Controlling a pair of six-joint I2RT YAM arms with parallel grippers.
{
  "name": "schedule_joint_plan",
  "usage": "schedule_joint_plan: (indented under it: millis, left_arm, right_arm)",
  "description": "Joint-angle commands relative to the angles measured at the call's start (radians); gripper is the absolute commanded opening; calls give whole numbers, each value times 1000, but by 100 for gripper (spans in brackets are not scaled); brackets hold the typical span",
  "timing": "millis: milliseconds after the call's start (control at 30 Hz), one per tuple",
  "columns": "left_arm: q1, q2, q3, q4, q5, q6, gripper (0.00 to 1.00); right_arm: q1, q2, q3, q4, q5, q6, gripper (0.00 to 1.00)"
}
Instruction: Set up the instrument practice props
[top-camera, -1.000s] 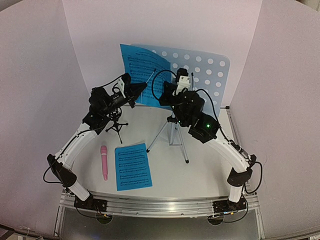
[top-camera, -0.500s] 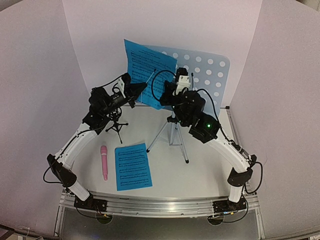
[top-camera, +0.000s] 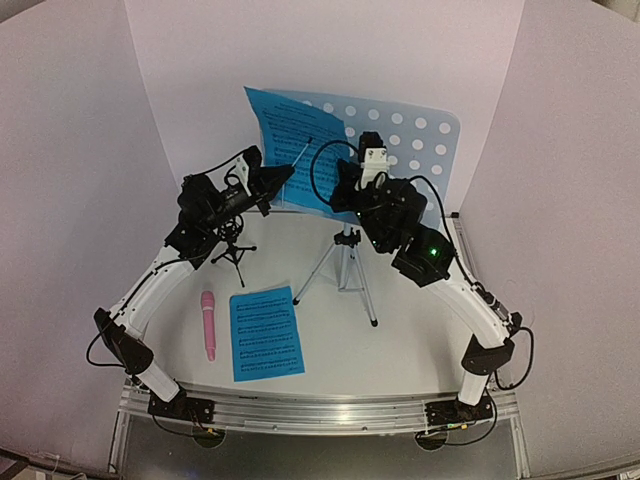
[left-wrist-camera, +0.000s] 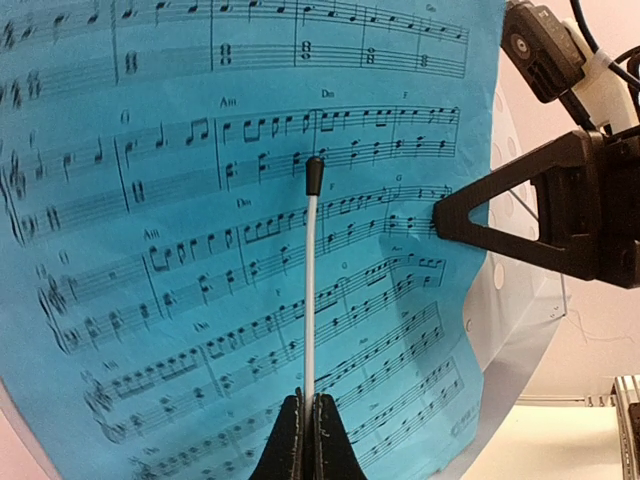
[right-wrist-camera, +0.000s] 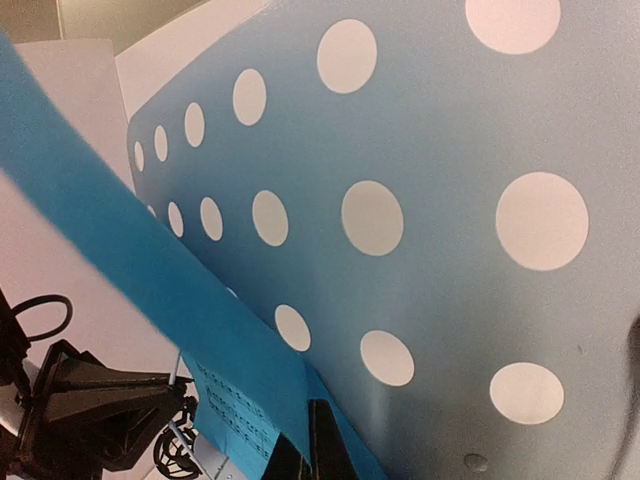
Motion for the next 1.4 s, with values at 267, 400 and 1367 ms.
schedule_joint_plan:
  millis: [267,400,1367]
  left_arm:
    - [-8,5,23,24,39,9,0]
    - [-8,1,18,24,39,13,0]
    - [-13,2,6,37,33,17,0]
  right_arm:
    - [-2,-33,43,-60,-48,-93,0]
    - [-2,-13,69,-60,-48,-104,0]
    - [-2,-55,-19,-25,-14,-45,0]
